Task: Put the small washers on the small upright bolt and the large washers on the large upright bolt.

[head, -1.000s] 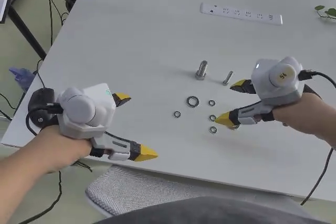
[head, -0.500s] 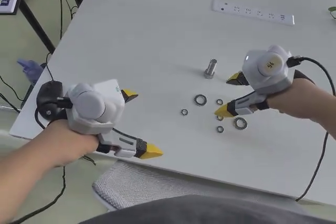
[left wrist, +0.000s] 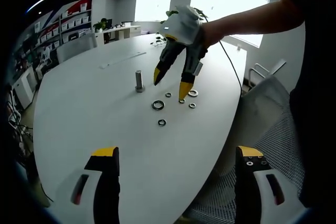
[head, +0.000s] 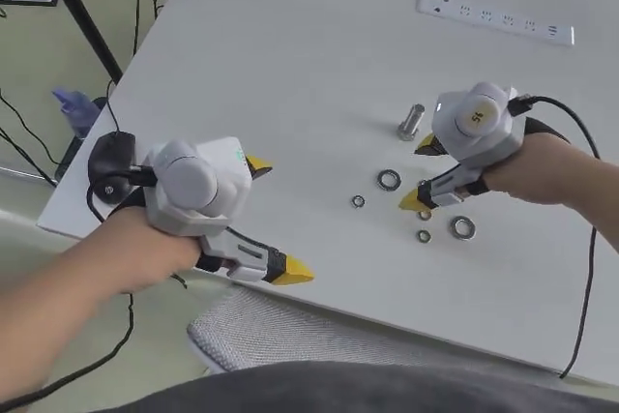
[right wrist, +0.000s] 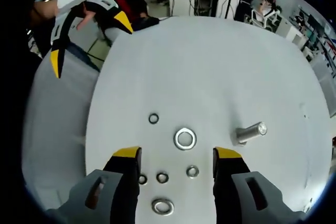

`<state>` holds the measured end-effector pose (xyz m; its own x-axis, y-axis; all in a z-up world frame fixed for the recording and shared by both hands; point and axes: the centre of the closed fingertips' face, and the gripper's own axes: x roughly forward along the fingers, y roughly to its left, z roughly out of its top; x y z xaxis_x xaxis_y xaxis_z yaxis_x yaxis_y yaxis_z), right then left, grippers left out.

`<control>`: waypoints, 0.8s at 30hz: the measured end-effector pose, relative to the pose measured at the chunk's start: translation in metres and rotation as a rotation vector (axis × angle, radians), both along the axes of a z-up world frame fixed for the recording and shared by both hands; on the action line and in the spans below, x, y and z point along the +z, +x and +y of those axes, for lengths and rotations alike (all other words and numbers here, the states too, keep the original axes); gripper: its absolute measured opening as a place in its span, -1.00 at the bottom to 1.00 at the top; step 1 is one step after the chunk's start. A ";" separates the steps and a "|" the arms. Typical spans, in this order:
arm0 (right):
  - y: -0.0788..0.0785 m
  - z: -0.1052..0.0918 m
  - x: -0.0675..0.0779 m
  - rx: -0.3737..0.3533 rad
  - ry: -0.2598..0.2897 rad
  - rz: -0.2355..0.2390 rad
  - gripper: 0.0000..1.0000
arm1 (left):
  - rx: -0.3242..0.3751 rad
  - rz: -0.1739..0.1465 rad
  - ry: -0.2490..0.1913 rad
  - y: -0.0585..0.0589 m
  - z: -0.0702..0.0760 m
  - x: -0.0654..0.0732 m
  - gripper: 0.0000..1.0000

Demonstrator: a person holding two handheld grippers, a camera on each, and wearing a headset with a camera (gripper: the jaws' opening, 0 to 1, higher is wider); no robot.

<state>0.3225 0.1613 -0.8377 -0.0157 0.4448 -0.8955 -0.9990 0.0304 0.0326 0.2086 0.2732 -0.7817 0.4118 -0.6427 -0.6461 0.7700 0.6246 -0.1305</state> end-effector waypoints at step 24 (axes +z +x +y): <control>0.003 0.015 -0.027 0.102 -0.102 -0.030 -0.04 | -0.016 -0.001 0.004 0.001 0.000 -0.001 0.81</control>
